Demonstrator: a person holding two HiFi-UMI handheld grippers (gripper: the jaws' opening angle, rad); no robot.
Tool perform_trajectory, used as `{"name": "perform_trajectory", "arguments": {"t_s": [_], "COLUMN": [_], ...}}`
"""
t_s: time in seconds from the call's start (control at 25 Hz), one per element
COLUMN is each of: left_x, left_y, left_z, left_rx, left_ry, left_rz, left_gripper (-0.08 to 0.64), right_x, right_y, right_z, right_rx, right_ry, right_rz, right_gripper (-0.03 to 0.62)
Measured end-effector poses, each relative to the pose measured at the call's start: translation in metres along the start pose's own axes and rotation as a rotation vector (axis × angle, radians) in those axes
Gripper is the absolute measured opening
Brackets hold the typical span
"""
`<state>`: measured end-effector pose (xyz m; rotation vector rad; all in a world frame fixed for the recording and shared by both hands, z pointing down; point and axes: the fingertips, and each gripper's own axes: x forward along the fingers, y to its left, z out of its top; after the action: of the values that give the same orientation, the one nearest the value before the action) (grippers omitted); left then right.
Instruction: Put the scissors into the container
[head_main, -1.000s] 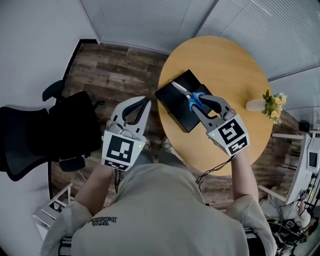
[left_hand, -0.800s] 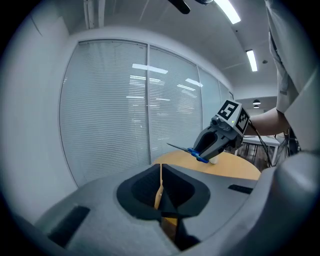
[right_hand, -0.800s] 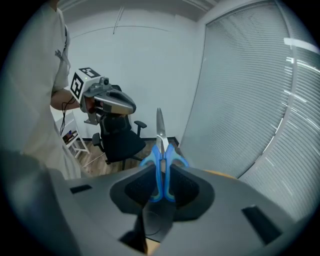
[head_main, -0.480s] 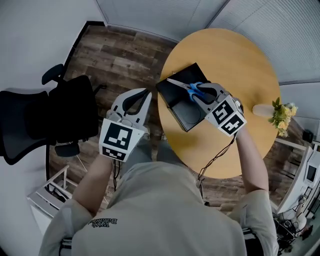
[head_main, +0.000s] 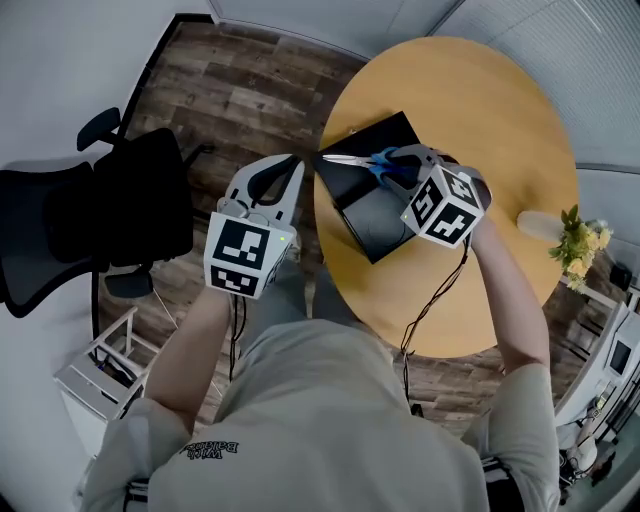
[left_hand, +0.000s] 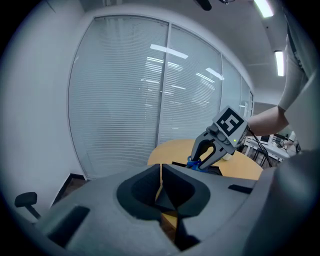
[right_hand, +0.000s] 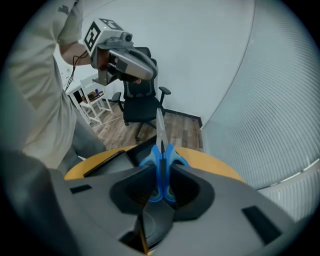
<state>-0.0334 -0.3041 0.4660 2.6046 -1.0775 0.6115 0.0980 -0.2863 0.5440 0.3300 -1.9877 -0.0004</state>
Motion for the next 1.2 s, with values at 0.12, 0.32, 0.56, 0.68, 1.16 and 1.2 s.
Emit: {"name": "perform_trajectory", "arguments": {"t_s": [0.12,0.32,0.56,0.68,1.16,1.2], "left_x": [0.013,0.030,0.045,0.050,0.071,0.070], "left_y": [0.001,0.004,0.007,0.009,0.014,0.015], "left_z": [-0.014,-0.037,-0.060,-0.067,-0.098,-0.101], "left_rx": [-0.016,-0.042,-0.072,-0.083,-0.105,-0.107], "left_ry": [0.027,0.081,0.121,0.131,0.180,0.184], "left_rz": [-0.005,-0.011,-0.013,-0.015,-0.027,-0.027], "left_gripper": [0.029,0.029,0.029,0.029,0.029,0.029], "right_x": [0.016,0.039,0.069,0.081,0.124,0.127], "right_y": [0.000,0.004,0.005,0.003,0.010,0.011], "right_z": [-0.010,-0.016,-0.031,-0.035,-0.052,-0.053], "right_rx": [-0.075,-0.128,-0.179,-0.132,-0.150,-0.151], "right_ry": [0.054,0.081,0.146,0.152,0.231,0.238], "right_rz": [0.030,0.095,0.137,0.172,0.278,0.280], "right_gripper": [0.097,0.097,0.097,0.097,0.097,0.097]}}
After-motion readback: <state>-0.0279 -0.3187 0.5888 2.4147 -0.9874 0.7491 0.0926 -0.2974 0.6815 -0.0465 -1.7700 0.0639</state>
